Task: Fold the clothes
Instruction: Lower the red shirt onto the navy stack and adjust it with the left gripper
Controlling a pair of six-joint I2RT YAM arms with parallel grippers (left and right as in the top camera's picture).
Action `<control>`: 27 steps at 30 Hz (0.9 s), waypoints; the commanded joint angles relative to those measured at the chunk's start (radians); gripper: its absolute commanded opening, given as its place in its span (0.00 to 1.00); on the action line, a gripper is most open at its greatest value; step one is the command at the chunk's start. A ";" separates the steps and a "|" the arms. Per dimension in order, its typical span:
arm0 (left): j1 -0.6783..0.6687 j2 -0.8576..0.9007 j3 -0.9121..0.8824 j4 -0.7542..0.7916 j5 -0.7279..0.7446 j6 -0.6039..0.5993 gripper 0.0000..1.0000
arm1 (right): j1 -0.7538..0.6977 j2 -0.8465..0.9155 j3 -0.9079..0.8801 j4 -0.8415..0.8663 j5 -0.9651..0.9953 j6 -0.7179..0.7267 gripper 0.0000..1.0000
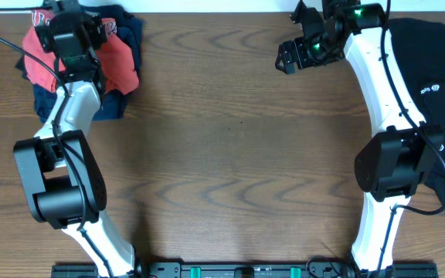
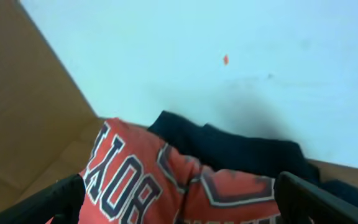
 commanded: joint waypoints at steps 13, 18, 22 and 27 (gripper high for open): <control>0.113 0.295 0.003 0.215 0.034 0.008 0.98 | 0.018 0.011 -0.006 -0.017 -0.012 -0.007 0.94; 0.095 0.208 0.003 0.235 0.035 0.008 0.98 | 0.018 0.000 -0.004 0.013 0.014 -0.011 0.84; 0.066 0.065 0.003 0.167 0.035 0.008 0.98 | 0.011 -0.043 0.014 0.024 0.086 -0.011 0.91; 0.027 -0.135 0.003 -0.052 0.035 0.007 0.98 | -0.008 -0.140 0.037 0.021 0.144 -0.027 0.99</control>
